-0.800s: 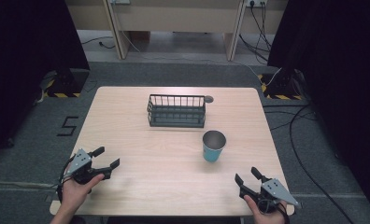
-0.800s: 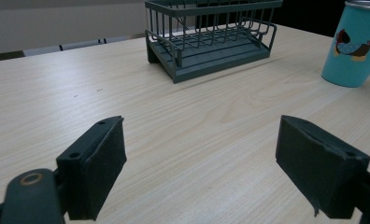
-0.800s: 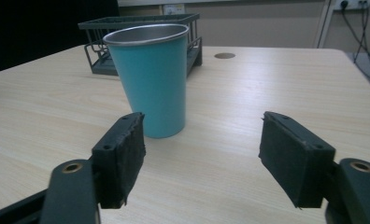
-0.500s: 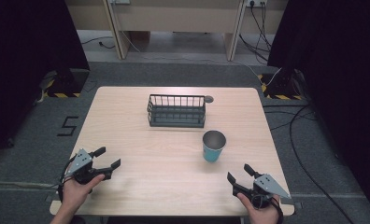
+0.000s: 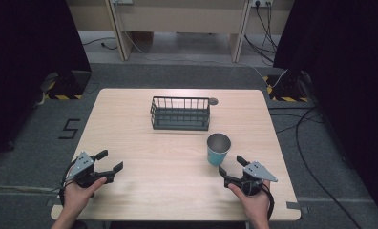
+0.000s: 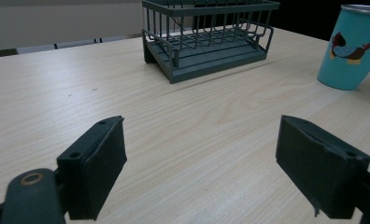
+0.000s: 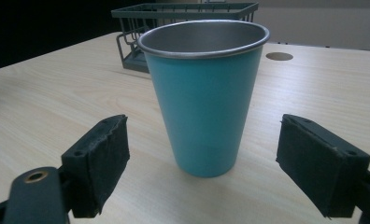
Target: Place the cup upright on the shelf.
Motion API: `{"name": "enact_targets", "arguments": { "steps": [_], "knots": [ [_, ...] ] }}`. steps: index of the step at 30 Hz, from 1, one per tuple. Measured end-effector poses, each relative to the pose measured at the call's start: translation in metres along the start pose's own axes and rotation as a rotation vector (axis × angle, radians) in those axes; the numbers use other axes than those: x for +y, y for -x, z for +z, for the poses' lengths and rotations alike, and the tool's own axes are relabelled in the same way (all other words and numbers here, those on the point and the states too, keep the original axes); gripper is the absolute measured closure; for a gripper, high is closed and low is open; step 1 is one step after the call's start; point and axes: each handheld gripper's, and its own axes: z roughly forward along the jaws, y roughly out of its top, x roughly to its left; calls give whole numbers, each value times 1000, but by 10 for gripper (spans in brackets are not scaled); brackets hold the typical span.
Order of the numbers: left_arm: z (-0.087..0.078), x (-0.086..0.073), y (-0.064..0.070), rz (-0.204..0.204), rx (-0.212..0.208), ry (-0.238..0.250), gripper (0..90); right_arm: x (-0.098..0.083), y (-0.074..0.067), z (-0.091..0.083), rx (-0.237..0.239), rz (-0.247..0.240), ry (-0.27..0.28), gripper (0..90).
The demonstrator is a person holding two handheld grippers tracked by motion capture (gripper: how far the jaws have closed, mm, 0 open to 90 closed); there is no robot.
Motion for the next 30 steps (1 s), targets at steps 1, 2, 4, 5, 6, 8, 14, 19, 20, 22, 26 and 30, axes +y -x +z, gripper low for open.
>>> {"name": "enact_targets", "arguments": {
  "steps": [1,2,4,5,6,8,14,19,20,22,26,30],
  "knots": [
    [0,0,0,-1,0,0,154,1,0,3,2,-2,0,172],
    [0,0,0,-1,0,0,154,1,0,3,2,-2,0,172],
    [1,0,0,-3,-2,-2,153,3,0,13,3,-8,-12,165],
    [1,0,0,-3,-2,-2,153,3,0,16,4,-12,-15,163],
    [1,0,-1,-3,-2,-3,153,3,0,16,4,-12,-15,163],
    [1,0,0,-4,-3,-2,153,4,0,25,3,-16,-22,158],
    [1,0,0,-6,-2,-3,154,5,1,37,-3,-16,-34,158],
    [3,0,1,0,-6,-4,154,7,1,49,-2,-13,-34,153],
    [3,0,1,0,-6,-4,154,7,1,49,-2,-13,-34,153],
    [2,0,0,-1,-4,-4,154,8,1,52,-5,-17,-36,152],
    [3,0,1,2,-7,-5,155,10,2,60,-10,-28,-38,152],
    [3,0,1,4,-8,-5,155,11,3,63,-9,-31,-34,152]
  ]
}}
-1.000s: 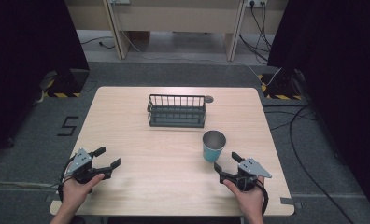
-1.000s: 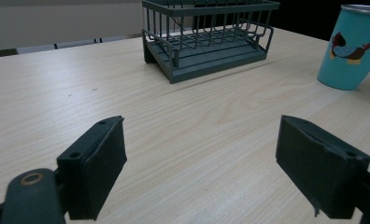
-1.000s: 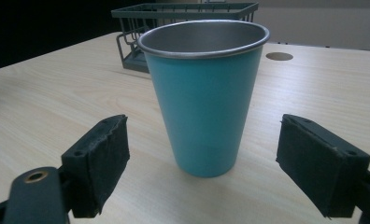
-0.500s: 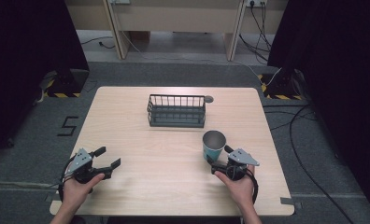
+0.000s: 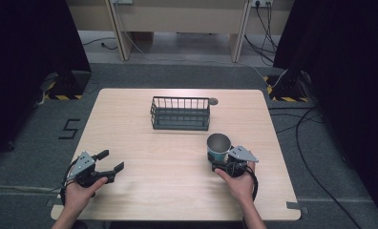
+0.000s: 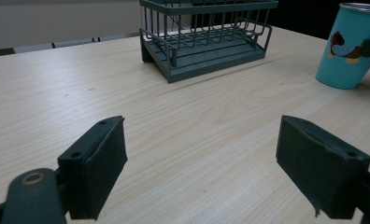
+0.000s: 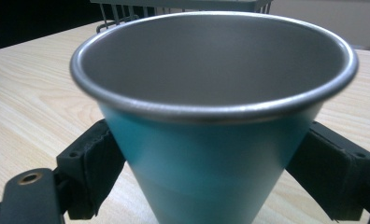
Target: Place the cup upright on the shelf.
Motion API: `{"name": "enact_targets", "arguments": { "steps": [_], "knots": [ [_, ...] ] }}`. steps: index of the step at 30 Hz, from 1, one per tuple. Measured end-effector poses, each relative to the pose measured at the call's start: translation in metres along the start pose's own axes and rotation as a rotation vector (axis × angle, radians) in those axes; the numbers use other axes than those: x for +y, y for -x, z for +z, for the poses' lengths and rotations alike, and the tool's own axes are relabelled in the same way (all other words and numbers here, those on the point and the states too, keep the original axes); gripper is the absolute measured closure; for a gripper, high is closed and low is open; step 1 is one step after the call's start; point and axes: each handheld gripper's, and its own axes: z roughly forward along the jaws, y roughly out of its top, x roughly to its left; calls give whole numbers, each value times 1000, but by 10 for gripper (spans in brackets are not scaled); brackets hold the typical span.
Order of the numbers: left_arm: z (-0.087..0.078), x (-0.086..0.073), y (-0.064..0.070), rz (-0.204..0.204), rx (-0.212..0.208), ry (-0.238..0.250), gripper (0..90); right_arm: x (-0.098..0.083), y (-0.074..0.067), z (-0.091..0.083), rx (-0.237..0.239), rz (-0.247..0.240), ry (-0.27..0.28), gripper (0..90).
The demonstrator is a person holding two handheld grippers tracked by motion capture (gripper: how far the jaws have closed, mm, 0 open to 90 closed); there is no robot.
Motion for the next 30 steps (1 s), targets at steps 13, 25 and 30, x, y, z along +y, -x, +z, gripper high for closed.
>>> {"name": "enact_targets", "arguments": {
  "steps": [13,25,30],
  "knots": [
    [0,0,0,0,-2,1,155,4,-3,2,17,-2,24,176],
    [0,0,0,0,-1,1,155,17,-10,1,36,-8,56,177],
    [0,0,0,1,-1,1,156,28,-11,3,38,-16,72,177]
  ]
}}
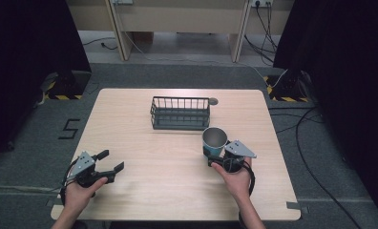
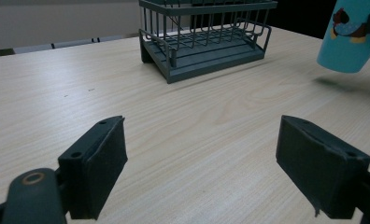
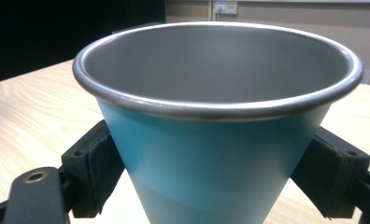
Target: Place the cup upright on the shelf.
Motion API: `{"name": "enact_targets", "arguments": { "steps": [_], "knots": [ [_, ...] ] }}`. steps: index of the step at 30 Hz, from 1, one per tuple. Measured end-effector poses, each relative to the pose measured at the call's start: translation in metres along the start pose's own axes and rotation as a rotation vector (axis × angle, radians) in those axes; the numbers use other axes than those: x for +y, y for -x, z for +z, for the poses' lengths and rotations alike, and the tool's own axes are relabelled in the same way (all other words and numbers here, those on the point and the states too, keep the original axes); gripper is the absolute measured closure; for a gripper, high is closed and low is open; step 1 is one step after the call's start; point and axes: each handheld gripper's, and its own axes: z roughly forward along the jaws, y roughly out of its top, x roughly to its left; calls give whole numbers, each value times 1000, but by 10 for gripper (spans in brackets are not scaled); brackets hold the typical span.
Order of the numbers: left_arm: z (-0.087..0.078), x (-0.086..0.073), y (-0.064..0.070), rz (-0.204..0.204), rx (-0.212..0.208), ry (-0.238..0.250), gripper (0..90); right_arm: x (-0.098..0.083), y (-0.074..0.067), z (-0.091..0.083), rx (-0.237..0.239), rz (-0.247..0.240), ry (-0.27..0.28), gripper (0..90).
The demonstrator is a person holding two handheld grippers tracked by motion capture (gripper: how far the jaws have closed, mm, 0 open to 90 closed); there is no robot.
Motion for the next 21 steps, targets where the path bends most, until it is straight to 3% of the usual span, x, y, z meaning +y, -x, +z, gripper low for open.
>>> {"name": "enact_targets", "arguments": {
  "steps": [21],
  "knots": [
    [0,0,0,4,-2,-2,157,42,-2,24,7,-21,44,178]
  ]
}}
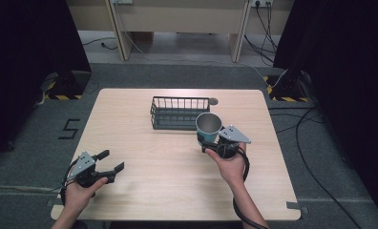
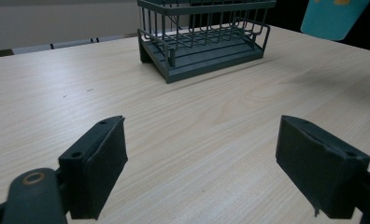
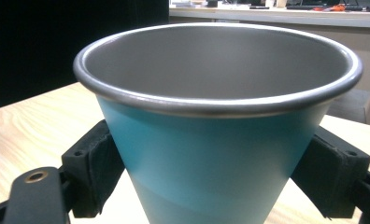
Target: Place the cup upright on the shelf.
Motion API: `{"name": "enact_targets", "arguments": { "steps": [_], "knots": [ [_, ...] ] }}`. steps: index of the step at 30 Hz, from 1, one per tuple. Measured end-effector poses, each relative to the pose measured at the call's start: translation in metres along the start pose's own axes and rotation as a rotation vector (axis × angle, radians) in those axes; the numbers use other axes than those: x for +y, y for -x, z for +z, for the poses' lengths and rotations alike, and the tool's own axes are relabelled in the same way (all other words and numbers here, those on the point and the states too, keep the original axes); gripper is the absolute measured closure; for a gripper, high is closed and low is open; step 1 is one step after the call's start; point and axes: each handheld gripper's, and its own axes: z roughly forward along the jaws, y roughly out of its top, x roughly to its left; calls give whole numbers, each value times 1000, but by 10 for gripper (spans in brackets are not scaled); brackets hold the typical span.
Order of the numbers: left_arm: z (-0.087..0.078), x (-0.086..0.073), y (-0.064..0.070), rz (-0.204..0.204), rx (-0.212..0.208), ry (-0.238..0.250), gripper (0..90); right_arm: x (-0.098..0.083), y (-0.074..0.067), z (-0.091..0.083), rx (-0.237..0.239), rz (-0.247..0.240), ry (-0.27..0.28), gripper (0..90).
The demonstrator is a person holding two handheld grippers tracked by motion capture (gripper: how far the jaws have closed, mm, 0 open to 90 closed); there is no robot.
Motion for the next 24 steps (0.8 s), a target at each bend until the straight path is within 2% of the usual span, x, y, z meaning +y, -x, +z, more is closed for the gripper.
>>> {"name": "enact_targets", "arguments": {
  "steps": [24],
  "knots": [
    [0,0,1,3,-5,1,158,27,-2,30,-2,-2,28,178]
  ]
}}
